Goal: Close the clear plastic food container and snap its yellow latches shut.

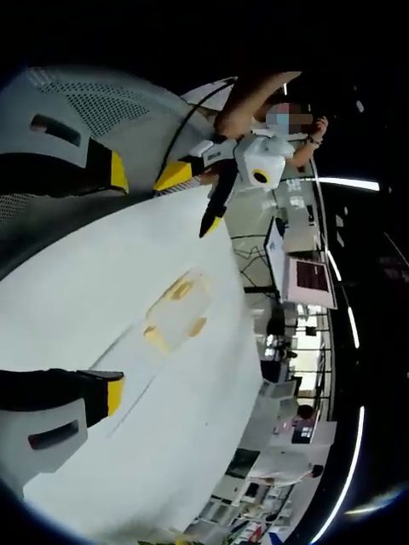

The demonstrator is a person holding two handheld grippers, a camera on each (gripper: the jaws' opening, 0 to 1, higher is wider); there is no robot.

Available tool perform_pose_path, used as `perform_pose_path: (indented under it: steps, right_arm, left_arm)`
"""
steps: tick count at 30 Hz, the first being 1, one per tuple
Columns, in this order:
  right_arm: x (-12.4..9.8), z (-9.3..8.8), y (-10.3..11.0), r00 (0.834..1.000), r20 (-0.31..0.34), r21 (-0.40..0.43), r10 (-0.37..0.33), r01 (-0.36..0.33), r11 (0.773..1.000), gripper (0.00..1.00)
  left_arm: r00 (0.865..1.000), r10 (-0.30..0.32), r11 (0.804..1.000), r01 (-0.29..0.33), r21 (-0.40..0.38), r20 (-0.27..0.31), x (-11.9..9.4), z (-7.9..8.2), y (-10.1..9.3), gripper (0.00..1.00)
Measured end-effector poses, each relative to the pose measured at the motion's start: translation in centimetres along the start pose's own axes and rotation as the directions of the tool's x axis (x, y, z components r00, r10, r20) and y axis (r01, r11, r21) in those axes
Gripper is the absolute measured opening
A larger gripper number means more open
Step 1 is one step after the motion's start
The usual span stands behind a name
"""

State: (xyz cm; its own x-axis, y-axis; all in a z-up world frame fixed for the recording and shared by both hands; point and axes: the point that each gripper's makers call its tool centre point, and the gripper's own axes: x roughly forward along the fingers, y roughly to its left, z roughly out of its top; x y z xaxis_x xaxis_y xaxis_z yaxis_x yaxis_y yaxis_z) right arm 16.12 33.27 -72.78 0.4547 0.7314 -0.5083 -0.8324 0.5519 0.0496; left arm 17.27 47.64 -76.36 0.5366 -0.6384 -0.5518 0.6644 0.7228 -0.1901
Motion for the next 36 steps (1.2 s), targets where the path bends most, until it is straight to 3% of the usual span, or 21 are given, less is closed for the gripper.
perform_pose_path:
  steps: [4,20,26,36]
  right_arm:
    - [0.5,-0.2,0.3,1.000,-0.027,-0.020,0.016,-0.016,1.000,0.77]
    - [3.1,1.4,-0.1,1.000,-0.007,-0.025,0.025,-0.026,0.999,0.78]
    - [3.9,1.5,-0.6,0.999,-0.025,-0.047,0.025,-0.026,0.999,0.77]
    - [4.9,1.7,-1.2,0.999,-0.030,-0.061,0.021,-0.023,0.998,0.77]
  left_arm:
    - [1.000,-0.004,0.999,0.004,-0.036,-0.003,-0.3,0.3,0.8,0.83]
    - [0.999,-0.002,1.000,0.002,0.013,-0.037,-0.4,0.4,2.7,0.79]
    - [0.995,-0.030,0.999,0.034,0.041,-0.099,-0.3,-0.5,3.3,0.77]
    - [0.995,-0.020,0.999,0.023,0.031,-0.095,-0.2,0.0,5.1,0.77]
